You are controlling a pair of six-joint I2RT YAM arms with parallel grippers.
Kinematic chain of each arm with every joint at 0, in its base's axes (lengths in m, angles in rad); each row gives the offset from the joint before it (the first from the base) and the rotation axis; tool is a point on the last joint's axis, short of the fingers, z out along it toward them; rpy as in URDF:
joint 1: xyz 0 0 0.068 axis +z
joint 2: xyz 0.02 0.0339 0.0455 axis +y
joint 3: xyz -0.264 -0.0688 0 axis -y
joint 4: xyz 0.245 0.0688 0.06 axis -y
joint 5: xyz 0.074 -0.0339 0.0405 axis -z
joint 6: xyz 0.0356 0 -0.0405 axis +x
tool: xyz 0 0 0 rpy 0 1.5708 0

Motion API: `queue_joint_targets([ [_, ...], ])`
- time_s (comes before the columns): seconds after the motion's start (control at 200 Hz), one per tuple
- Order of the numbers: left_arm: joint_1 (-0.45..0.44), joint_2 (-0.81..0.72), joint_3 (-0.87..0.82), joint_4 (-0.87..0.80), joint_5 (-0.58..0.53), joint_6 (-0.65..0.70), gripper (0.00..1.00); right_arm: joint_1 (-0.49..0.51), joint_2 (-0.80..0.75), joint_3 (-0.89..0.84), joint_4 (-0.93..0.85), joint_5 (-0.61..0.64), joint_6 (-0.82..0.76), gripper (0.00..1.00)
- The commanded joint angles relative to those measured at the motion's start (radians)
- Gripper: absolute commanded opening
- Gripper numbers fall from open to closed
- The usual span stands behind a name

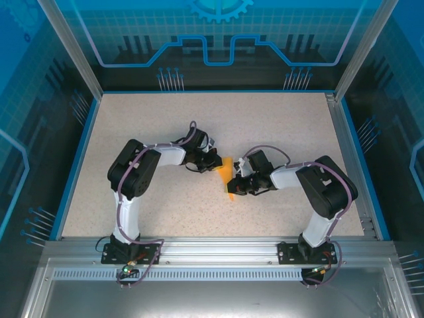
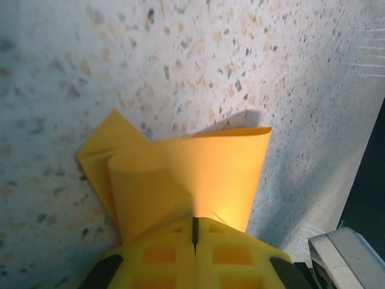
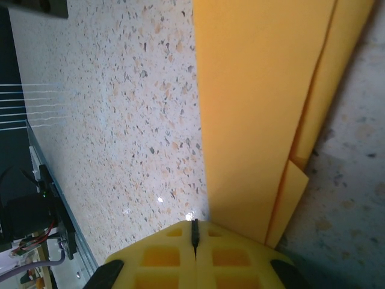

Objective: Fold a paper plane with a square sheet of paper (pick it up from the middle)
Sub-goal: Fold the wing for the fifth time at the center of the table.

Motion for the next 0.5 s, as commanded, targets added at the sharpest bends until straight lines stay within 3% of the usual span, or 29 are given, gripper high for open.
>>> queue_joint_targets([
  [0.0,0.047,0.04,0.043,-0.044,-0.047,0.076,0.0,-0.006,0.045,-0.031,-0.184,0.03,-0.027,0.03],
  [0.495,0.136,0.038,0.148,-0.123,0.005,0.157,0.0,-0.007,0.055,-0.005,-0.204,0.009,-0.053,0.04],
])
